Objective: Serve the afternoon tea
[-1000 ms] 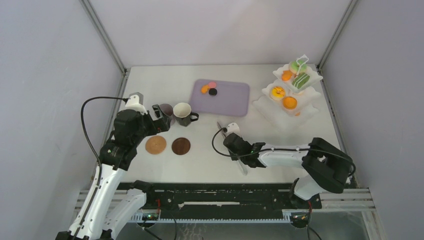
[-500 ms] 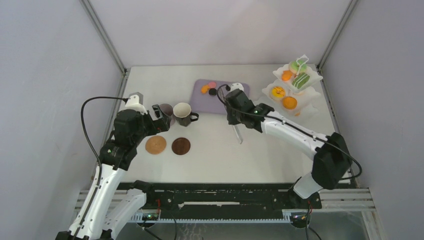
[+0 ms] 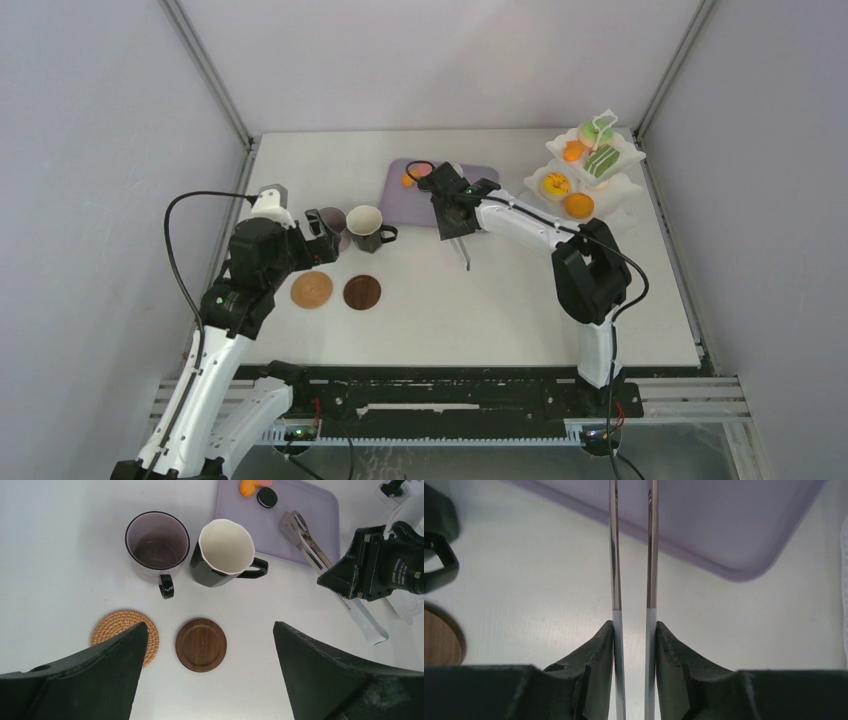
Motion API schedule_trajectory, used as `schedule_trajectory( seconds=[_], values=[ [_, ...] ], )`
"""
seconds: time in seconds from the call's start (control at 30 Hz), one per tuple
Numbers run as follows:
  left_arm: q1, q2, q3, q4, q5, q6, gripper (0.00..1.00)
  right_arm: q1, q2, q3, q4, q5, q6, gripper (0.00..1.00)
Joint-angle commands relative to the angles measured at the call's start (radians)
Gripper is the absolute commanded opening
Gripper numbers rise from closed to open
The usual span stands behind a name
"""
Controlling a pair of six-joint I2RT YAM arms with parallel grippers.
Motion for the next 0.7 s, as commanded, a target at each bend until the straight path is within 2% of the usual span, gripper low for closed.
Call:
schedule_trajectory(
  seconds=[0.0,0.37,0.67],
  values=[
    [0.008,0.001,0.037,0.030,-0.027,0.038,1.00,-0.005,0.037,0.101,-0.017,0.020,0.002,0.40],
    [0.008,0.033,0.039,0.045,-0.018,0.051,1.00,-0.021,0.123,0.199,-0.031,0.018,0.007,0.48],
    [0.008,0.047,0.043,0.045,-0.042,0.070,1.00,-0.048,0.177,0.272,-0.034,0.001,0.001,0.50]
  ],
)
